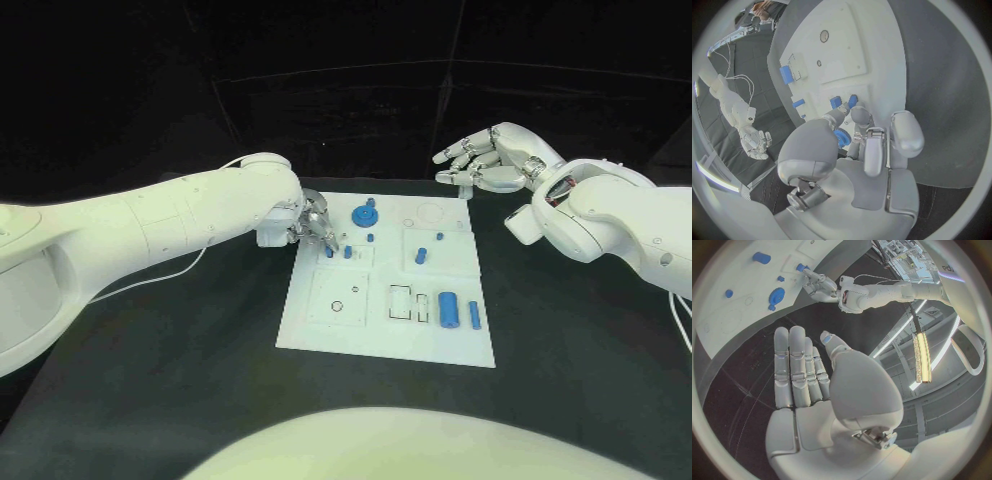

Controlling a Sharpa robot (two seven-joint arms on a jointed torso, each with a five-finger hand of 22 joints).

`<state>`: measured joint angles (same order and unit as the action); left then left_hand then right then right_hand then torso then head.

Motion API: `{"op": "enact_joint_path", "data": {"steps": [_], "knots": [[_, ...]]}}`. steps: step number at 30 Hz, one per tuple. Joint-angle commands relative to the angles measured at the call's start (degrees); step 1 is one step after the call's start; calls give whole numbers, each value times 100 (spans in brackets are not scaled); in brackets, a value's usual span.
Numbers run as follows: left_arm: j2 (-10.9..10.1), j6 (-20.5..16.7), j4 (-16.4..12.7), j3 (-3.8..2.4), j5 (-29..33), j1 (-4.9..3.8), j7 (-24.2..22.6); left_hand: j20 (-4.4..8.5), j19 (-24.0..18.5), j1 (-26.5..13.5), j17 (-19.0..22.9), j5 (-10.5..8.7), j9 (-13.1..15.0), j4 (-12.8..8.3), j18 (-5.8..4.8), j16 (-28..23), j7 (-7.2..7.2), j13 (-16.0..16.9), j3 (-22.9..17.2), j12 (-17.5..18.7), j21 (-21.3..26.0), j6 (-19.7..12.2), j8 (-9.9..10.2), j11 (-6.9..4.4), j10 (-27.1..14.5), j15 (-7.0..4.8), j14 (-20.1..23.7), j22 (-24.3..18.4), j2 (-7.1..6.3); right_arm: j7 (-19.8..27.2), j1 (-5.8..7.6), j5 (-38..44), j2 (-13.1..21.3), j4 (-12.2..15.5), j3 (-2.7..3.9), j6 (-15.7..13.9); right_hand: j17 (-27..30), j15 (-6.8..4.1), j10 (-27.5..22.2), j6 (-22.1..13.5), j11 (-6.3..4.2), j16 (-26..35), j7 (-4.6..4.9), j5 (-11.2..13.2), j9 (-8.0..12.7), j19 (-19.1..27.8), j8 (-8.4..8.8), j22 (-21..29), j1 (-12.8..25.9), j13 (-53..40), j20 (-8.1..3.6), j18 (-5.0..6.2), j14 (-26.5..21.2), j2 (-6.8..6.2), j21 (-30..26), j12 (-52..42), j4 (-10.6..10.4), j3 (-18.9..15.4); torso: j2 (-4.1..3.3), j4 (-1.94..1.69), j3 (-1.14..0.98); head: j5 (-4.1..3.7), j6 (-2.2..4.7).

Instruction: Assemble the parts on the task board

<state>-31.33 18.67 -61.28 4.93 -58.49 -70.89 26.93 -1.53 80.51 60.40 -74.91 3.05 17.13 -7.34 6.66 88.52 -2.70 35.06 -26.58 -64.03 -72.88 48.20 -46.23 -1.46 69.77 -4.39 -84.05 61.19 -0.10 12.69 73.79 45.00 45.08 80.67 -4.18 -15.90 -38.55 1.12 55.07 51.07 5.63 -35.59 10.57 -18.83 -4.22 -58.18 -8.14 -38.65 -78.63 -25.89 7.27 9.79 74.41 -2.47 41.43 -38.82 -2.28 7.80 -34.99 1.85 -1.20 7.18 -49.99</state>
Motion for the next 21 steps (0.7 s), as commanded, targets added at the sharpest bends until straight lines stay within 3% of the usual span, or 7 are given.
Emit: {"op": "enact_joint_path", "data": {"steps": [1,7,9,16,21], "knots": [[-18,-80,14,19,133,21,125,16,34,-171,-1143,5,5,107,-115,10,-4,13,219,-46,-30,60,-3,1,11,-59,-517,20,-133,57,12,4,-2,5,4,33,-10,0,-51,-40,-7,36,-3,-22,-8,-24,-27,6,-25,6,3,71,-26,12,-28,-22,-29,19,1,-7,1,-1,-1],[-44,-300,24,20,201,22,135,23,37,-738,-1135,-24,13,574,-115,7,-23,-6,992,-62,-21,84,11,16,-13,-47,-514,15,-442,57,12,4,-2,4,4,29,-10,1,-55,-45,-4,39,-1,-24,-7,-25,-31,9,-24,13,3,71,-26,8,-33,-26,-34,18,0,-7,4,5,-1],[-62,-395,18,19,225,22,136,35,33,-872,-1137,-38,12,720,-110,8,-24,-331,1271,106,-1,19,36,17,-180,-61,-514,-11,-549,58,12,4,0,3,4,25,-10,2,-56,-46,-4,39,-1,-24,-7,-26,-31,9,-22,14,3,70,-26,9,-33,-26,-37,18,3,-1,5,8,-1],[-161,-880,-63,18,357,23,-122,54,53,-844,-1149,-39,33,1005,-115,12,-27,-448,1724,172,5,-92,46,18,-280,-68,-516,-4,-518,61,12,4,2,1,4,24,-10,2,-56,-46,-4,39,-1,-24,-7,-26,-31,9,-22,14,3,70,-26,9,-33,-26,-37,18,5,5,7,-23,-1],[-293,-1592,-174,16,543,24,-896,26,24,-664,-1076,-36,1,1145,-101,-17,-94,-732,1975,333,81,-276,137,73,-479,-27,-498,-107,-425,60,12,4,10,-2,4,24,-10,2,-56,-46,-4,39,-1,-24,-7,-26,-31,9,-22,14,3,70,-26,9,-33,-26,-37,18,4,-6,5,-41,-1]]}}
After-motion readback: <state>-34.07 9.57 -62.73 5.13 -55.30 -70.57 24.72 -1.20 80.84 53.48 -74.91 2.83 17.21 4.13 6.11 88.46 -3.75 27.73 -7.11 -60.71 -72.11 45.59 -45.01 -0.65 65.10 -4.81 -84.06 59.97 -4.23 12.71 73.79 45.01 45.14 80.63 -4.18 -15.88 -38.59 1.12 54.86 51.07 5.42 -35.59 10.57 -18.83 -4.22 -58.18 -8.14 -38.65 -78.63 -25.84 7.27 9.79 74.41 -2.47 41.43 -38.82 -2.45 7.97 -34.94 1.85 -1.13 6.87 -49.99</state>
